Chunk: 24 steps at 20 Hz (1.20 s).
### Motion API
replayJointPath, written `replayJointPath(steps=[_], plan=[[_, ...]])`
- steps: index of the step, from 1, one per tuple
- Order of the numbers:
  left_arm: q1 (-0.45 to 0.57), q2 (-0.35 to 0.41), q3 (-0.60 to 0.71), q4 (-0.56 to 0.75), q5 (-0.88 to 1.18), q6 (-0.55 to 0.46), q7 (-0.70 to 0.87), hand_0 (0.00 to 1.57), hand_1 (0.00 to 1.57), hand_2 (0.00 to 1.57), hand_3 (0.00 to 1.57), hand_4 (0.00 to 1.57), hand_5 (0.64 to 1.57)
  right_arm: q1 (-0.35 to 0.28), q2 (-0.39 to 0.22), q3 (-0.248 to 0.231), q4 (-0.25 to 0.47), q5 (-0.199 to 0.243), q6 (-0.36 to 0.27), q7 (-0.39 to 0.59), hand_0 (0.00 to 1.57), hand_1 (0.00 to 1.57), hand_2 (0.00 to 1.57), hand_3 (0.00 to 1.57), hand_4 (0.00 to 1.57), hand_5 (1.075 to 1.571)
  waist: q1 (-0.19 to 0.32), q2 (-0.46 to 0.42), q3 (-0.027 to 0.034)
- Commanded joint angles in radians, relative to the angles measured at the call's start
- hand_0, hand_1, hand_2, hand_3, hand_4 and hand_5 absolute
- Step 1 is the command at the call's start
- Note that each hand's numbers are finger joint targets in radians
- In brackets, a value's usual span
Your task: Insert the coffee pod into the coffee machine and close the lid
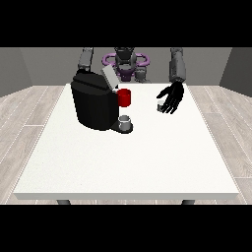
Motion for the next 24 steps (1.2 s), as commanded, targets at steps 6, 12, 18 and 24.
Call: replayJointPath(steps=[6,12,18,24], plan=[[-0.039,0.002,-0.081,0.098,-0.176,0.054,-0.021,0.92,0.92,1.02,0.84,0.41,1.571,-0.002,-0.005,-0.007,0.053,-0.012,0.029,-0.002,0.00,0.00,0.00,0.00,0.00,1.571,-0.005,-0.048,0.0004],[-0.056,0.000,-0.128,0.168,-0.282,0.075,-0.014,0.88,0.88,1.00,0.82,0.28,1.571,0.005,-0.001,-0.023,0.096,-0.034,0.041,-0.045,0.00,0.00,0.00,0.00,0.00,1.571,-0.015,-0.029,0.0004],[-0.120,-0.016,-0.115,0.245,-0.319,0.015,-0.033,0.79,0.79,0.98,0.87,0.40,1.571,0.005,0.025,-0.010,0.129,-0.017,-0.007,-0.030,0.00,0.00,0.00,0.00,0.00,1.571,0.001,-0.058,0.0003],[-0.111,-0.059,-0.088,0.267,-0.332,0.109,-0.072,1.19,1.19,1.29,1.22,0.51,1.571,0.024,-0.018,-0.019,0.141,0.017,-0.014,-0.027,0.00,0.00,0.00,0.00,0.00,1.571,-0.004,-0.069,0.0001]])
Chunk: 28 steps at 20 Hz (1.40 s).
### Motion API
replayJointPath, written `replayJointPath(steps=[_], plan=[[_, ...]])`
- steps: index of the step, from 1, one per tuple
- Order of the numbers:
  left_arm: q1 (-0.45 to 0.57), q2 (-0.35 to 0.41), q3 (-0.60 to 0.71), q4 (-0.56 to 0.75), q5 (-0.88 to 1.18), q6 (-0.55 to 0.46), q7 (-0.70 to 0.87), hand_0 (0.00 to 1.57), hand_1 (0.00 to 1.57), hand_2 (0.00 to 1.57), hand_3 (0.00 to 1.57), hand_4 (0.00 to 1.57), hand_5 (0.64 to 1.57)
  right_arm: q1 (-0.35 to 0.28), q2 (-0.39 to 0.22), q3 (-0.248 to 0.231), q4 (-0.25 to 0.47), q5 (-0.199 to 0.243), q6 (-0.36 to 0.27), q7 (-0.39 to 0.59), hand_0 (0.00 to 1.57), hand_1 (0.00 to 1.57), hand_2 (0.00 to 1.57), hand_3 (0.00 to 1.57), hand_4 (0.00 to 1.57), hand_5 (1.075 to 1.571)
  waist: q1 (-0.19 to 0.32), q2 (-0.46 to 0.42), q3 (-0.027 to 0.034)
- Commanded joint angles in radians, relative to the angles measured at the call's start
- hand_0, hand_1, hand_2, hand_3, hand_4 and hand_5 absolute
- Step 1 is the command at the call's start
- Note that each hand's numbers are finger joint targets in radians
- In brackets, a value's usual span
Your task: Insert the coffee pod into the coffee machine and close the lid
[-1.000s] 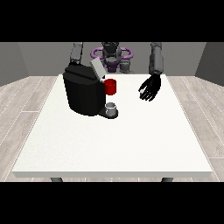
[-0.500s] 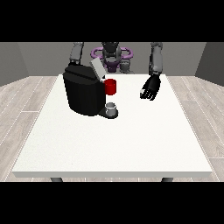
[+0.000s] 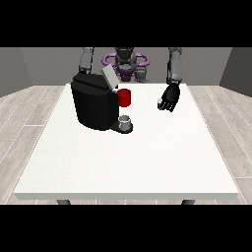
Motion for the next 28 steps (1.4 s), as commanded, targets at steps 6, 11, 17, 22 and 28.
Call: replayJointPath(steps=[6,11,17,22,28], plan=[[-0.032,-0.061,0.056,-0.043,0.087,-0.113,-0.074,1.45,1.45,1.43,1.36,0.52,1.571,0.028,-0.025,-0.045,0.095,0.007,-0.023,-0.040,0.00,0.00,0.00,0.00,0.00,1.571,0.049,-0.079,-0.0003],[-0.138,0.005,0.089,-0.038,0.098,-0.247,-0.048,1.38,1.38,1.38,1.33,0.49,1.571,0.006,-0.045,-0.027,0.075,0.002,0.032,-0.004,0.00,0.00,0.00,0.00,0.00,1.571,0.013,-0.102,-0.0003],[-0.176,-0.087,0.083,-0.087,0.091,-0.300,0.063,1.40,1.40,1.39,1.33,0.54,1.571,0.020,0.022,0.004,0.101,0.026,-0.023,-0.017,0.00,0.00,0.00,0.00,0.00,1.571,0.023,-0.138,-0.0003],[-0.221,-0.093,0.096,-0.112,0.084,-0.311,0.081,1.40,1.40,1.40,1.34,0.60,1.571,-0.015,0.001,-0.039,0.083,-0.025,0.011,-0.037,0.00,0.00,0.00,0.00,0.00,1.571,0.007,-0.126,-0.0002],[-0.439,-0.045,0.209,-0.070,0.164,-0.424,0.187,0.96,0.96,1.16,1.36,0.52,1.571,-0.067,0.023,0.008,0.028,0.014,-0.006,0.033,0.00,0.00,0.00,0.00,0.00,1.571,-0.095,-0.114,-0.0004]])
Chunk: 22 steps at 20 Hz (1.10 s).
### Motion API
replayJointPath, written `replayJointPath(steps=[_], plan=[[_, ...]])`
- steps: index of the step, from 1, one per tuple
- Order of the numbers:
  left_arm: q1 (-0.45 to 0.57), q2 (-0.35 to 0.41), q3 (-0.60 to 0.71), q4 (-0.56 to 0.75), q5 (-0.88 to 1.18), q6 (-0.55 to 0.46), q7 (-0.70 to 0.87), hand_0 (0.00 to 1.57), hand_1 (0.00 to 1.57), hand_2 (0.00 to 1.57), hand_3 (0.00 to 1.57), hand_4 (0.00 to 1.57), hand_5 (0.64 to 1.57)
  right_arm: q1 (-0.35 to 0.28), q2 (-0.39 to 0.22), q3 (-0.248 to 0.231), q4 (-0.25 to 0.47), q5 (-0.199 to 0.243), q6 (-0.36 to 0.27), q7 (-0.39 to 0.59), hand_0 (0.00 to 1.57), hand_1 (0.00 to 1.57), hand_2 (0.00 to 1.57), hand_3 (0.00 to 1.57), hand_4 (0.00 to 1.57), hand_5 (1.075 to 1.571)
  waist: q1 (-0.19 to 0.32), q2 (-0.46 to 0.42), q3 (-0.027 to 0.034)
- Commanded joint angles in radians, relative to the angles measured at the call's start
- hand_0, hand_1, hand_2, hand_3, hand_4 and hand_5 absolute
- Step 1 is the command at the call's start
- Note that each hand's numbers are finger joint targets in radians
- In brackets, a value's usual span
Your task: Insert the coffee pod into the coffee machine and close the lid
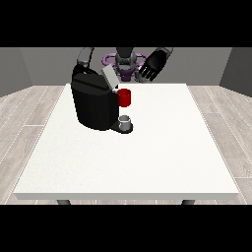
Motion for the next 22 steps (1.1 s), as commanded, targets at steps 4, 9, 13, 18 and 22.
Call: replayJointPath(steps=[4,9,13,18,22], plan=[[-0.162,0.048,0.099,0.026,0.050,-0.031,0.065,1.20,1.20,1.24,1.26,0.49,1.571,-0.085,-0.043,-0.023,-0.047,-0.013,0.026,0.019,0.00,0.00,0.00,0.00,0.00,1.571,-0.066,0.079,-0.0002],[-0.193,0.095,0.088,0.042,0.014,-0.027,0.056,1.16,1.16,1.25,1.27,0.48,1.571,-0.082,-0.046,-0.032,-0.092,-0.035,0.038,0.022,0.00,0.00,0.00,0.00,0.27,1.571,-0.111,0.101,-0.0001],[-0.253,0.098,0.105,0.056,0.019,-0.025,0.072,1.22,1.22,1.29,1.24,0.48,1.571,-0.140,-0.047,-0.046,-0.069,-0.028,0.015,0.039,0.00,0.00,0.00,0.00,0.00,1.571,-0.099,0.167,0.0000],[-0.304,0.126,0.111,0.078,0.007,-0.005,0.041,1.26,1.26,1.30,1.24,0.49,1.571,-0.165,0.016,0.002,-0.088,0.019,-0.052,0.011,0.00,0.00,0.00,0.00,0.15,1.571,-0.131,0.249,-0.0003],[-0.325,0.140,0.110,0.098,0.008,-0.046,0.042,1.19,1.19,1.27,1.23,0.47,1.571,-0.205,-0.041,-0.044,-0.069,-0.004,-0.022,0.038,0.00,0.00,0.00,0.00,0.00,1.571,-0.118,0.250,-0.0001]])
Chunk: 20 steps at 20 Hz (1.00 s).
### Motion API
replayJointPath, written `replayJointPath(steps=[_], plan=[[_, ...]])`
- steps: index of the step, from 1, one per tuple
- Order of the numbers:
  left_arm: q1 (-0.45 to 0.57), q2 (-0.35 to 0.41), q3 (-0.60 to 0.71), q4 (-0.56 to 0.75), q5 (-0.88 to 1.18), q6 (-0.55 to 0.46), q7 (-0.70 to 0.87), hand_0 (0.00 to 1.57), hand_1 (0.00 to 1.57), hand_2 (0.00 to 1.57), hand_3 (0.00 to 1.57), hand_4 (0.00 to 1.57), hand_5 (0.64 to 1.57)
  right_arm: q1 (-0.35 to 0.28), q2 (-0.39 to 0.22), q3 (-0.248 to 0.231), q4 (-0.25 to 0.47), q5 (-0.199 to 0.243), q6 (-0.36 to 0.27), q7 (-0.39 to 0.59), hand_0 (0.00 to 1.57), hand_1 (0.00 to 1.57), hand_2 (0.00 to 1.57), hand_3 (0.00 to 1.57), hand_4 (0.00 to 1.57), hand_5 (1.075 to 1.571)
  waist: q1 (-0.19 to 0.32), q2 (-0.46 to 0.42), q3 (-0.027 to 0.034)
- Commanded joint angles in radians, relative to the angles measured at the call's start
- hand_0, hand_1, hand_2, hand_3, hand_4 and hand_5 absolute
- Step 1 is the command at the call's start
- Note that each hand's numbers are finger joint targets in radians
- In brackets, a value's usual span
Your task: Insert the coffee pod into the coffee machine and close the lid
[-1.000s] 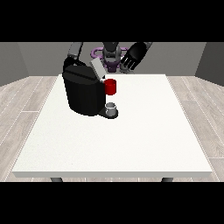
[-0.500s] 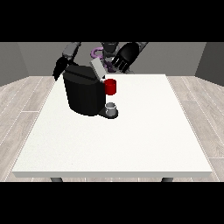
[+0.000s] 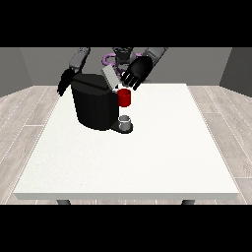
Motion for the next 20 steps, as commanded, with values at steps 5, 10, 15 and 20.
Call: replayJointPath(steps=[5,10,15,20], plan=[[-0.011,0.022,0.010,0.053,-0.006,-0.019,-0.008,1.25,1.25,1.29,1.24,0.45,1.571,-0.011,-0.014,-0.004,-0.025,-0.007,0.011,0.050,0.00,0.00,0.00,0.00,0.22,1.571,-0.023,-0.008,-0.0002],[-0.012,-0.010,-0.006,0.038,-0.012,-0.014,-0.009,1.21,1.21,1.25,1.22,0.43,1.571,0.027,0.005,-0.009,0.020,-0.004,-0.009,-0.043,0.00,0.00,0.00,0.00,0.04,1.571,0.001,0.004,0.0002],[0.011,-0.041,-0.008,0.052,-0.020,0.026,-0.012,1.20,1.20,1.25,1.20,0.42,1.571,0.031,-0.012,-0.007,0.007,0.003,-0.002,-0.009,0.00,0.00,0.00,0.00,0.00,1.571,-0.015,-0.010,-0.0001],[-0.049,0.007,0.013,0.079,-0.028,0.027,0.002,1.22,1.22,1.26,1.20,0.42,1.571,0.005,0.008,0.005,-0.015,-0.014,0.012,0.008,0.00,0.00,0.00,0.00,0.00,1.571,-0.052,0.025,0.0001]])
